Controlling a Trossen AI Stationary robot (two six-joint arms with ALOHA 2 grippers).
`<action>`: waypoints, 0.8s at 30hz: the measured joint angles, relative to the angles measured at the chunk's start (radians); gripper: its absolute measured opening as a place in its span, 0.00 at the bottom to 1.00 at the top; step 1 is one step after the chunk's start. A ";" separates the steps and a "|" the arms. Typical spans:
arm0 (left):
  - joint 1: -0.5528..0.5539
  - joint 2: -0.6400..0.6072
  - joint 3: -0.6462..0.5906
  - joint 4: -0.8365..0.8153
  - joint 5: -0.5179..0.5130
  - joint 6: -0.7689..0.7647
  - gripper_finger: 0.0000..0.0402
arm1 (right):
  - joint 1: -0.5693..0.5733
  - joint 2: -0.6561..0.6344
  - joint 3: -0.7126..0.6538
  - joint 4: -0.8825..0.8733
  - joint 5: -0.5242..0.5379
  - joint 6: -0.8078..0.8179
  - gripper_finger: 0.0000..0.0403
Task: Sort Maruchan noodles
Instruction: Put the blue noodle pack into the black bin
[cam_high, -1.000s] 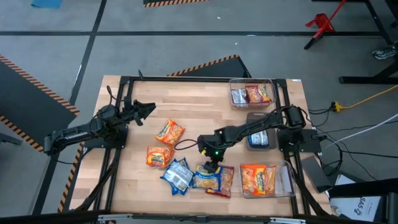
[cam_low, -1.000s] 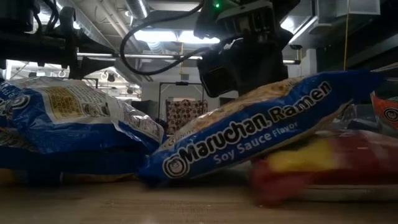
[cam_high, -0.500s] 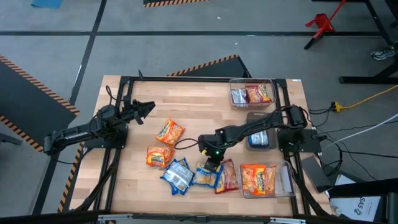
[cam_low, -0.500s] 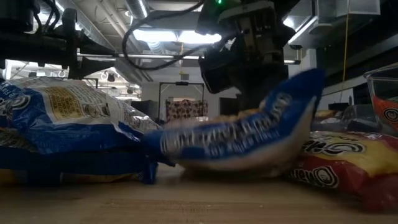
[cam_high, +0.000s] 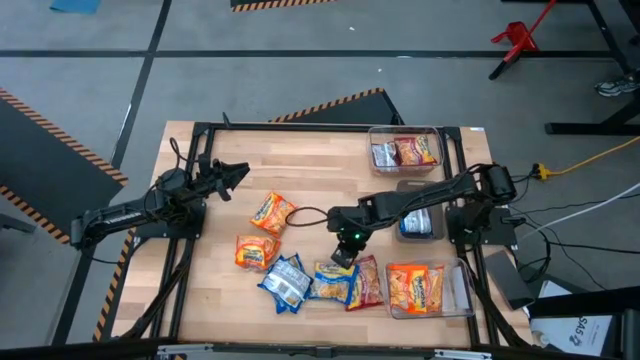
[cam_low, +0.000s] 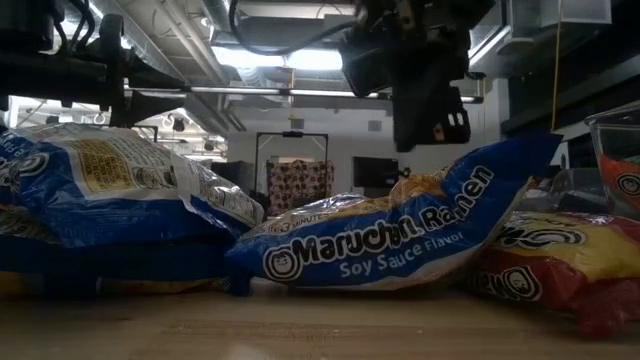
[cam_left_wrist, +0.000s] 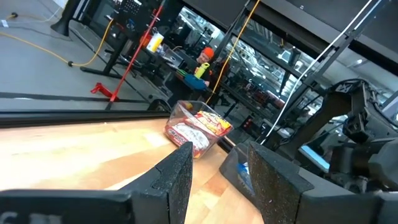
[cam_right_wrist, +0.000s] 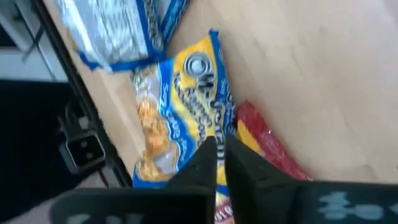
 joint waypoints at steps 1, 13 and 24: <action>0.000 0.000 0.000 0.000 0.000 0.004 0.37 | -0.004 0.001 0.000 -0.008 -0.018 -0.014 0.08; 0.000 0.000 0.000 0.000 -0.001 0.009 0.37 | -0.006 0.092 0.000 0.043 -0.044 -0.098 0.81; 0.000 0.000 0.000 0.000 0.000 0.009 0.37 | -0.013 0.221 0.000 0.104 -0.225 -0.098 0.95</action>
